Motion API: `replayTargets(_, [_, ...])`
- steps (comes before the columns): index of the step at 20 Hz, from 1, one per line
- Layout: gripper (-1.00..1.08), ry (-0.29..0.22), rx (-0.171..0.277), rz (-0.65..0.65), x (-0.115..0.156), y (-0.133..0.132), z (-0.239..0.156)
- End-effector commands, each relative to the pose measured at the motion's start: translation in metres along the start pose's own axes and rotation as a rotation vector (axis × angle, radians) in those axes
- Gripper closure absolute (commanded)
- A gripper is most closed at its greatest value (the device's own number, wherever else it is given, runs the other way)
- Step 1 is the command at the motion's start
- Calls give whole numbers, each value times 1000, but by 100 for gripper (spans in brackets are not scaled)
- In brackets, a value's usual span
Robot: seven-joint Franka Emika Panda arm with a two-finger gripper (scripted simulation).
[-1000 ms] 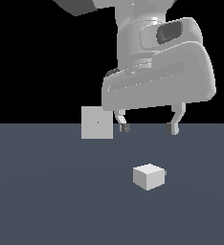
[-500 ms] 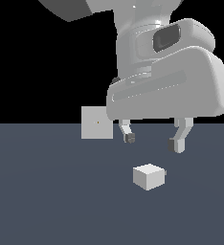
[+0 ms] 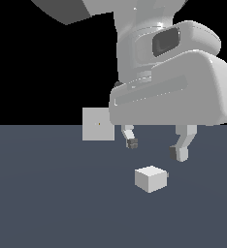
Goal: Plug the charger into the wall socket.
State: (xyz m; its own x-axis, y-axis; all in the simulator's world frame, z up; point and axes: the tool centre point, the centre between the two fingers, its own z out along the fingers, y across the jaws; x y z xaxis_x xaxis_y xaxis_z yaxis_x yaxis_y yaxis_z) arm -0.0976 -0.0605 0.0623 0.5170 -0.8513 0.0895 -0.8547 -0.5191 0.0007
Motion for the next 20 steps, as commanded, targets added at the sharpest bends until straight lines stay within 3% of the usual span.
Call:
replayTargets(1, [-92,0,0,0,0,0,1])
replayTargets(18, [-92,0,0,4,-5,0,50])
replayTargets(19, [108,0,0,4,-5,0,50])
replayTargets(20, [108,0,0,4,-5,0,50])
